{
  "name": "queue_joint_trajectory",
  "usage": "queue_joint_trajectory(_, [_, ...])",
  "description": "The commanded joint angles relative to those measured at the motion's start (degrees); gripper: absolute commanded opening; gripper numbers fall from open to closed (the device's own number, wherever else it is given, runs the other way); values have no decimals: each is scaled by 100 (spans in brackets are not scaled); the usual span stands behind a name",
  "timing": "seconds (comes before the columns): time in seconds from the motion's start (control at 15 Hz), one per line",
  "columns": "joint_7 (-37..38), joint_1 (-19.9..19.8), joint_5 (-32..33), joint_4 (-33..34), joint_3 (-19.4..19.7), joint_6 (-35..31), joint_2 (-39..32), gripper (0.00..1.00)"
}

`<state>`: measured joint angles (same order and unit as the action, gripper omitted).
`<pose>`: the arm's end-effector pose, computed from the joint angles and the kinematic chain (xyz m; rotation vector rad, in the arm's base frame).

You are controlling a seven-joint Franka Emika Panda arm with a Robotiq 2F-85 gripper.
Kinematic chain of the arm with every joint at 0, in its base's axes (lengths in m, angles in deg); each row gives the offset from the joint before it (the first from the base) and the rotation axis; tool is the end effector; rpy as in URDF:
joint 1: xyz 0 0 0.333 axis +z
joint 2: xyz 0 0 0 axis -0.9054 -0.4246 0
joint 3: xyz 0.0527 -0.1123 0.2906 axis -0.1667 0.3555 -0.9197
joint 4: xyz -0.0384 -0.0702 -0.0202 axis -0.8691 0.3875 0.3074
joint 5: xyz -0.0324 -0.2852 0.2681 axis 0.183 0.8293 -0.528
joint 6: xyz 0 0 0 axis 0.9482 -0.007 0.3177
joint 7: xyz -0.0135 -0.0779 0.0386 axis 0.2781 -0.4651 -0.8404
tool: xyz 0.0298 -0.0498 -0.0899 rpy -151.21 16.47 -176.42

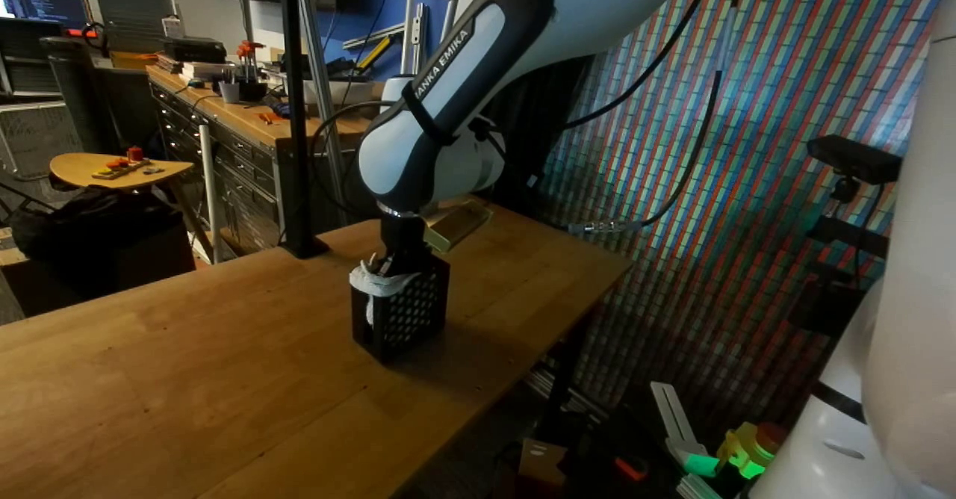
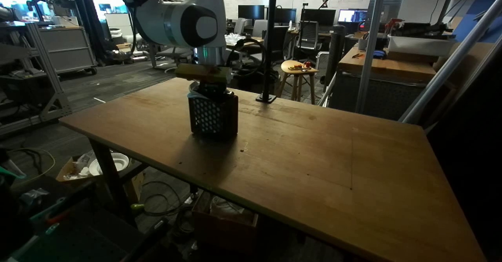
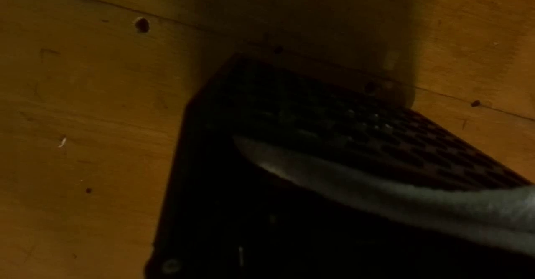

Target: Put the towel in the box

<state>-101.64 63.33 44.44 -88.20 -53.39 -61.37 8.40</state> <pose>0.5404 0.0035 0.2480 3.0998 0.4706 0.0206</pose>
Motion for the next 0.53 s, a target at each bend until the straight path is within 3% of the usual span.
queue_joint_trajectory(0.0, [201, 54, 256, 119, 73, 106, 143, 16])
queue_joint_trajectory(0.27, [562, 133, 719, 132, 183, 97, 497, 48])
queue_joint_trajectory(0.47, [852, 158, 1075, 126, 216, 97, 801, 50])
